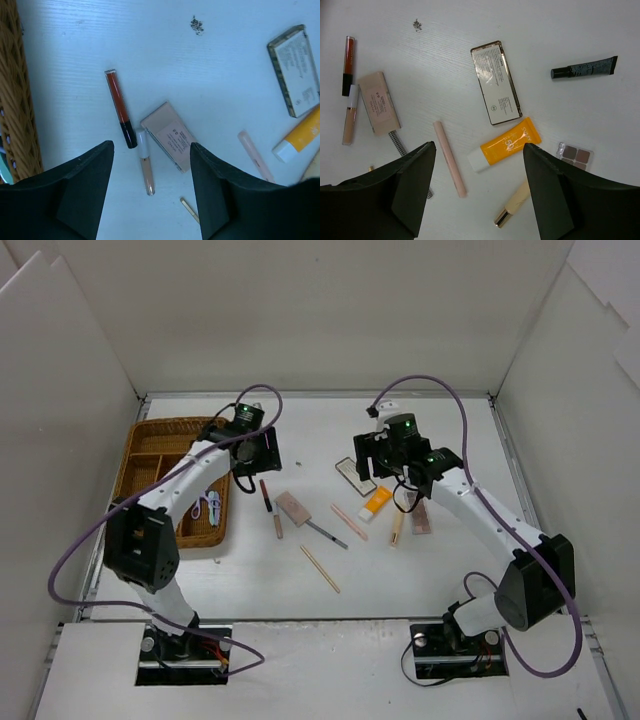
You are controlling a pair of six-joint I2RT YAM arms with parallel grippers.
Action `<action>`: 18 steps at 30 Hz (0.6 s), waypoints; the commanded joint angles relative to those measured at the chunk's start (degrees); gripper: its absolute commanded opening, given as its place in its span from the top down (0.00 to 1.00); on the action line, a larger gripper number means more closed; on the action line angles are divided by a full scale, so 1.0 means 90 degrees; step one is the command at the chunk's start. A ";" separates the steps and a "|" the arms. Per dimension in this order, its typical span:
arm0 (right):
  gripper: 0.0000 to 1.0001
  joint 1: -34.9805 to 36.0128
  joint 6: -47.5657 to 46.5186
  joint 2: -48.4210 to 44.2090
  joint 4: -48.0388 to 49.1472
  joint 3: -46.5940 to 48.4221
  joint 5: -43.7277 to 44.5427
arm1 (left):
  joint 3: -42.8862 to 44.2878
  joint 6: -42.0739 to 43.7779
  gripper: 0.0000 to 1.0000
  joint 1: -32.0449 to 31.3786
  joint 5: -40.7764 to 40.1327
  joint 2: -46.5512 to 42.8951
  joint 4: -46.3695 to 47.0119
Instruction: Organize the makeup
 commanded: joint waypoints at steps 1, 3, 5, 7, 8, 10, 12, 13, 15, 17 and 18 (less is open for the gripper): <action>0.32 0.0044 0.0114 -0.0387 0.0226 -0.0095 0.0204 | 0.0462 -0.0419 0.43 -0.0118 -0.0588 0.0454 -0.0012; 0.33 0.0054 0.0124 -0.0436 0.0217 -0.0164 0.0175 | 0.0637 -0.0516 0.46 -0.0119 -0.0716 0.0844 -0.0022; 0.33 0.0083 0.0134 -0.0504 0.0226 -0.0251 0.0165 | 0.0725 -0.0594 0.49 -0.0119 -0.0931 0.1166 -0.0080; 0.33 0.0073 0.0144 -0.0582 0.0226 -0.0339 0.0155 | 0.0736 -0.0683 0.51 -0.0119 -0.1068 0.1324 -0.0071; 0.33 0.0073 0.0153 -0.0602 0.0226 -0.0369 0.0146 | 0.0755 -0.0692 0.51 -0.0119 -0.1088 0.1470 -0.0071; 0.33 0.0083 0.0163 -0.0680 0.0226 -0.0446 0.0145 | 0.0765 -0.0683 0.52 -0.0119 -0.1107 0.1714 -0.0051; 0.33 0.0093 0.0173 -0.0700 0.0226 -0.0505 0.0155 | 0.0862 -0.0683 0.53 -0.0119 -0.1069 0.1900 -0.0071; 0.33 0.0093 0.0173 -0.0719 0.0226 -0.0525 0.0175 | 0.0892 -0.0683 0.54 -0.0119 -0.1049 0.1968 -0.0090; 0.33 0.0102 0.0173 -0.0739 0.0226 -0.0535 0.0175 | 0.0931 -0.0692 0.59 -0.0119 -0.1000 0.2193 -0.0080; 0.33 0.0083 0.0173 -0.0758 0.0226 -0.0554 0.0184 | 0.0941 -0.0712 0.64 -0.0060 -0.0961 0.2359 -0.0051; 0.33 0.0102 0.0173 -0.0758 0.0226 -0.0545 0.0214 | 0.0960 -0.0702 0.67 -0.0060 -0.0951 0.2398 -0.0051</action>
